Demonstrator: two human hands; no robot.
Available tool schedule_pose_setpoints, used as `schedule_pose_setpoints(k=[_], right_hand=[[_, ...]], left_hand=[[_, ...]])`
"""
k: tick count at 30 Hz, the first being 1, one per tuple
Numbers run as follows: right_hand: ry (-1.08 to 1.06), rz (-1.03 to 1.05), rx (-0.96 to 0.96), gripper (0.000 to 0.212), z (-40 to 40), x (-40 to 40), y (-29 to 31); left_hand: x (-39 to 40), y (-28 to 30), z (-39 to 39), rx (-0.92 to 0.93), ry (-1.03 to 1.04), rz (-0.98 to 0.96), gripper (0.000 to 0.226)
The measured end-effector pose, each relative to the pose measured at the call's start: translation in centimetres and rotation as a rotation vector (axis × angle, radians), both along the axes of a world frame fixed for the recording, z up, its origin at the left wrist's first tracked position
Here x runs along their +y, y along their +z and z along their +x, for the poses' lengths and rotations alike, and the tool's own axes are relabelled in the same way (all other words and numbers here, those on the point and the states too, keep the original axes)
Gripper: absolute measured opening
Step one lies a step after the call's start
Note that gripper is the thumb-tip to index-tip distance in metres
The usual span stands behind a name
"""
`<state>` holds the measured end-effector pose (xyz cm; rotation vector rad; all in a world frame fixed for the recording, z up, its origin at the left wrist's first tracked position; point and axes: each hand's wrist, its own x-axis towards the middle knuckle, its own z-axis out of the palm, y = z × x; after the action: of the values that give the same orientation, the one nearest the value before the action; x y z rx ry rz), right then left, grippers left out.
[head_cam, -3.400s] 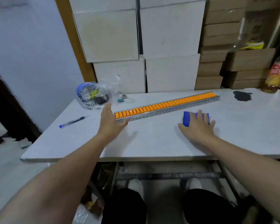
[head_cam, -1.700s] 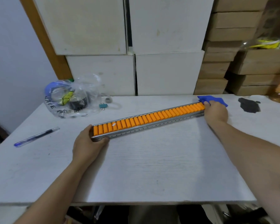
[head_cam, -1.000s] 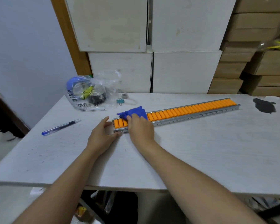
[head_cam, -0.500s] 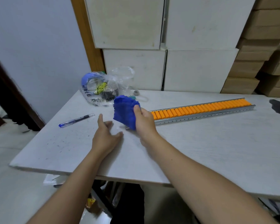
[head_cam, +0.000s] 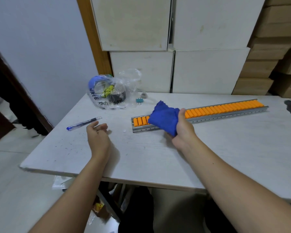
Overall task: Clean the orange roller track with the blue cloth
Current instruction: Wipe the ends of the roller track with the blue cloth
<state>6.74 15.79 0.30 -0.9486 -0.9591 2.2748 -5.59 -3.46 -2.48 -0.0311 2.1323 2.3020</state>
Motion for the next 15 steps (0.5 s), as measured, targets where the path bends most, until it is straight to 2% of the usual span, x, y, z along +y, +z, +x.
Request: schedule_pose_setpoints(k=[1,3,5,7,12,15], right_hand=[[-0.01,-0.005,0.0,0.038,0.5,0.8,0.0],[-0.003,0.009,0.015,0.034,1.5,2.2,-0.1],[-0.008,-0.002,0.063,0.031,2.1,3.3,-0.2],[-0.048,-0.006,0.099,0.029,2.6,4.5,-0.3],[-0.179,0.064,0.065,0.034,4.1,8.9,0.7],[-0.283,0.208,-0.057,0.032,5.4,11.9,1.8]], left_hand=[[-0.1,0.4,-0.1,-0.067,0.014,0.14,0.033],[-0.4,0.9,-0.4,-0.199,-0.012,0.393,0.038],[-1.0,1.2,-0.7,-0.26,-0.032,0.506,0.045],[-1.1,1.4,-0.9,-0.26,-0.045,0.507,0.049],[1.0,1.7,0.1,-0.109,-0.16,0.214,0.047],[3.1,1.0,1.1,0.127,-0.31,-0.156,0.047]])
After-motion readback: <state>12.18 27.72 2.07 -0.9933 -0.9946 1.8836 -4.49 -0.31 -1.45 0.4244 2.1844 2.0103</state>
